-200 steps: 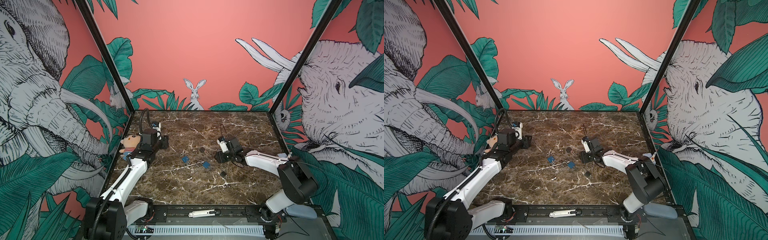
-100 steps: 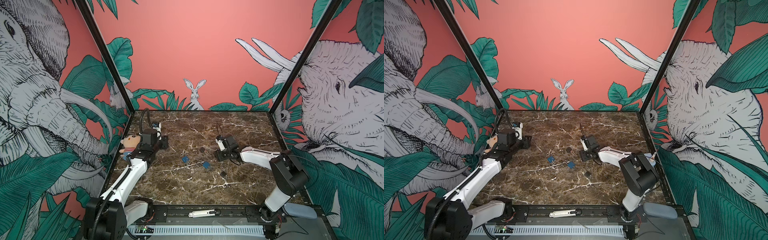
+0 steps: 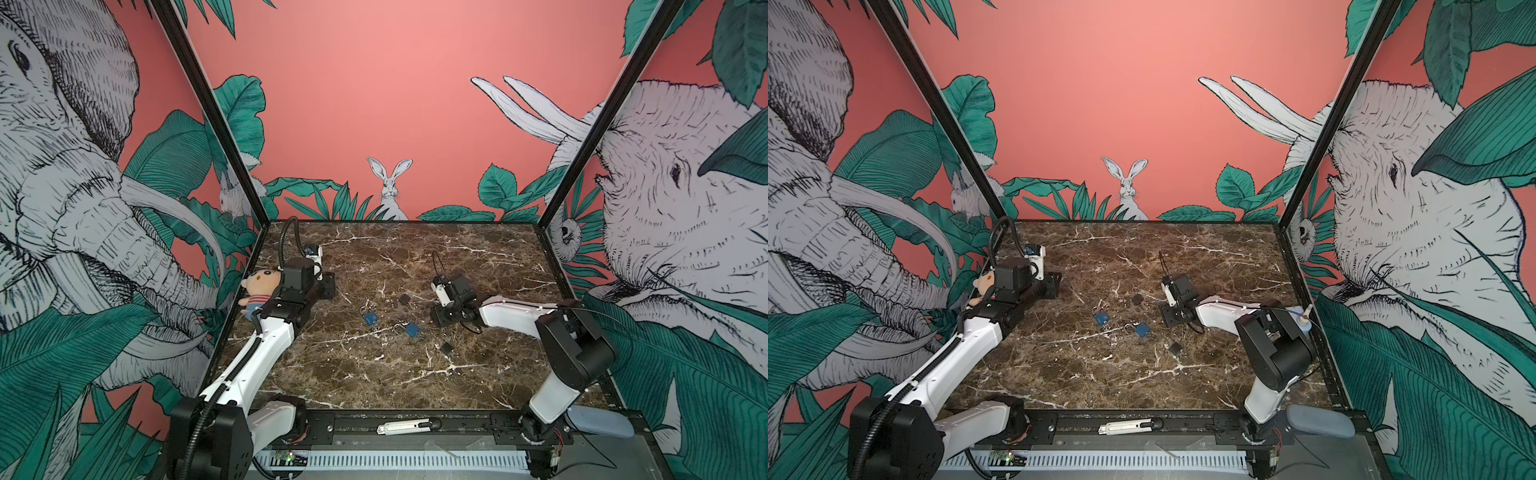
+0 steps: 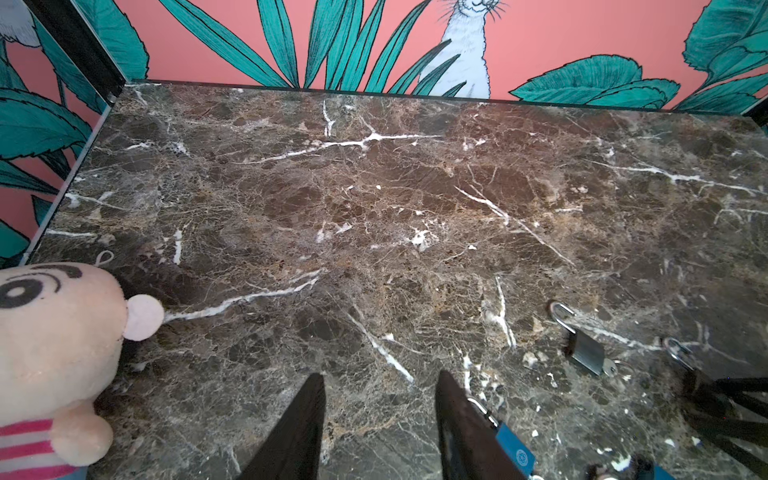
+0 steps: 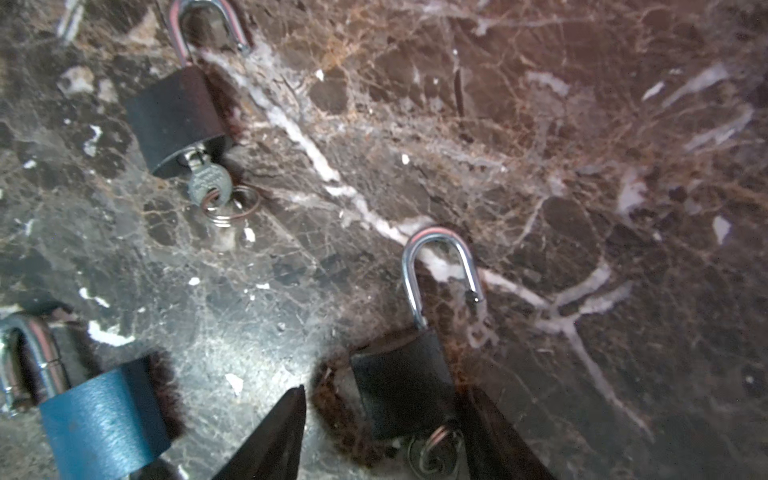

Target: Lock with the key

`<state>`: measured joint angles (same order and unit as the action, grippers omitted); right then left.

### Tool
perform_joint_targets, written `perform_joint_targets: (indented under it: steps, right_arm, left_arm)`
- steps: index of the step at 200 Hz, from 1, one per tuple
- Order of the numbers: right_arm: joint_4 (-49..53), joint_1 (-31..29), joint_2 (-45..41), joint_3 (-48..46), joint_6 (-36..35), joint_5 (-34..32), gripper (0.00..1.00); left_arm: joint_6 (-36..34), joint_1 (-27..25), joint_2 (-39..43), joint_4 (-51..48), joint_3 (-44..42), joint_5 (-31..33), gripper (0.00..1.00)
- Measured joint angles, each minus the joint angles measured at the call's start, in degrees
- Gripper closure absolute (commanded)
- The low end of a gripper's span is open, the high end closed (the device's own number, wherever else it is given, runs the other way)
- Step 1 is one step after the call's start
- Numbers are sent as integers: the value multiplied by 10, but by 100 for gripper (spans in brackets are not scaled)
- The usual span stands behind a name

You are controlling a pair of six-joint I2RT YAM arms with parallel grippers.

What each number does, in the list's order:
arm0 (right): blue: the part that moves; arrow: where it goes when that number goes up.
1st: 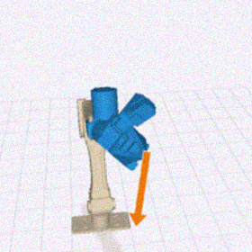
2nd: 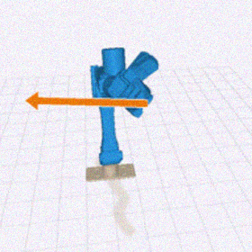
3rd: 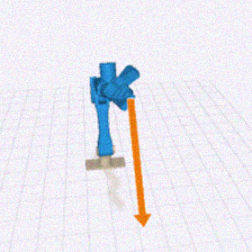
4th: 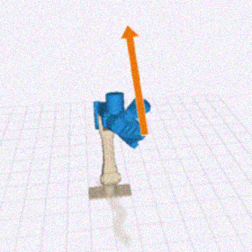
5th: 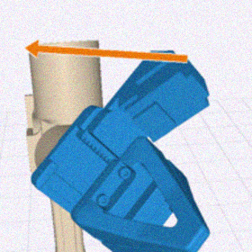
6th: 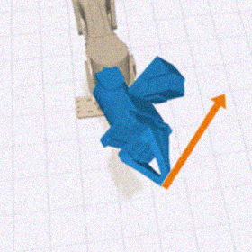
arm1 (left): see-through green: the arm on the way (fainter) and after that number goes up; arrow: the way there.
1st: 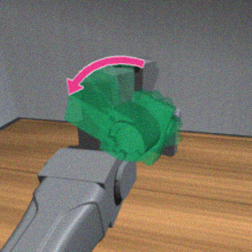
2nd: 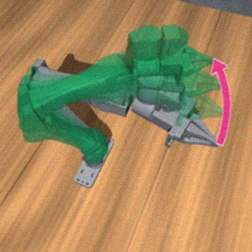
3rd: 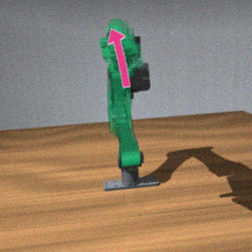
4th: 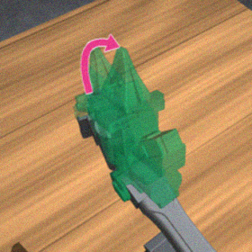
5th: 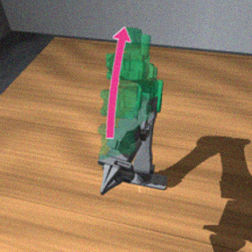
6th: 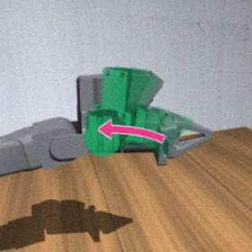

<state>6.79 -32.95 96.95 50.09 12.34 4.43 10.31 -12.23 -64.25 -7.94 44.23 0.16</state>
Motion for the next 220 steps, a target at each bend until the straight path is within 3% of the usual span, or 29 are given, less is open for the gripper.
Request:
perform_joint_targets:
  steps: [69, 110, 220]
  right_arm:
    - [17, -5, -17, 3, -9, -38, 44]
    - [21, -8, 2, 29, -27, -54, 61]
    - [39, -13, 24, 37, -51, -66, 59]
  left_arm:
    - [0, 0, 0, 0, 0, -2, 56]
    - [0, 0, 0, -2, 0, -3, 57]
    - [0, 0, -1, -8, 0, -3, 57]
